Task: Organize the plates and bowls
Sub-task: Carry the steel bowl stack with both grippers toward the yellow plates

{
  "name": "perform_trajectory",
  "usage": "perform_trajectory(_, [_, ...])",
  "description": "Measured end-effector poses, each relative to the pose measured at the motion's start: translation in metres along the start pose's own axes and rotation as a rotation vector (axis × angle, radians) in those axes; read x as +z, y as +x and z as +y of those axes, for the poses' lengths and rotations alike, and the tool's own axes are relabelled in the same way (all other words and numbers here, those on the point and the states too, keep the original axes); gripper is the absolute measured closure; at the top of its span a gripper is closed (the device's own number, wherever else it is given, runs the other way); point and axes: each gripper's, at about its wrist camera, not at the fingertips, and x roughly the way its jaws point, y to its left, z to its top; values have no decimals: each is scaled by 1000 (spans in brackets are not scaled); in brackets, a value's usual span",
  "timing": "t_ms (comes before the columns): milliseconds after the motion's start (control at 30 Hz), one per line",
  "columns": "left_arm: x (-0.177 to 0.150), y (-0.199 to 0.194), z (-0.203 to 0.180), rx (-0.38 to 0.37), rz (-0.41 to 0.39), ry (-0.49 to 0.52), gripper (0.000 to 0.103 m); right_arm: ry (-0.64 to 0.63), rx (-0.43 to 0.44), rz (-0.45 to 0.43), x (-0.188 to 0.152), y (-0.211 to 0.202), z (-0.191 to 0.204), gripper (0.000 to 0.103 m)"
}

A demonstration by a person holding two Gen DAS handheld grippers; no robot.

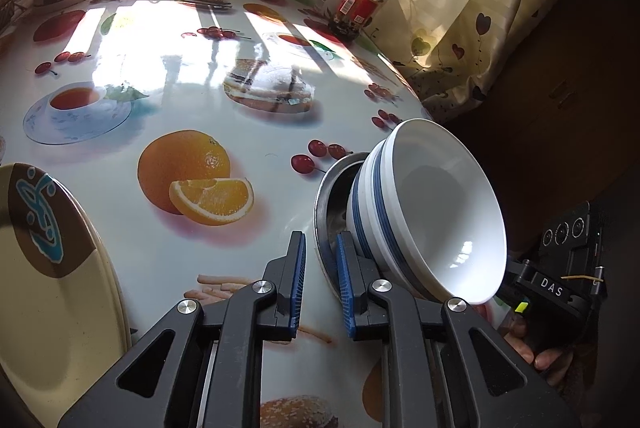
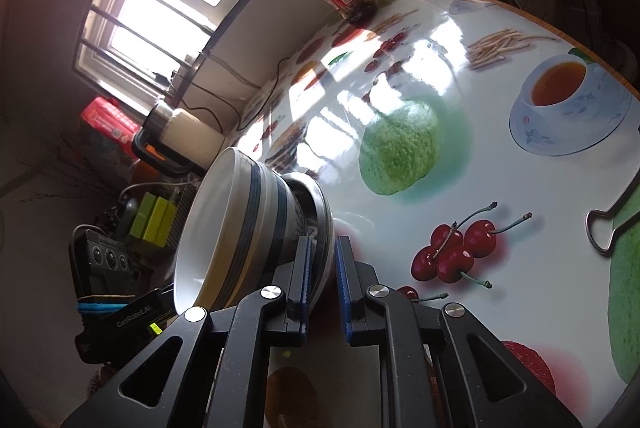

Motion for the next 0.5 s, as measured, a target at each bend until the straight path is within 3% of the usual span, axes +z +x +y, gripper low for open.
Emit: perform_trajectory(500, [0, 0, -1, 0, -4, 9, 91, 13, 17, 2, -1, -1, -1, 93])
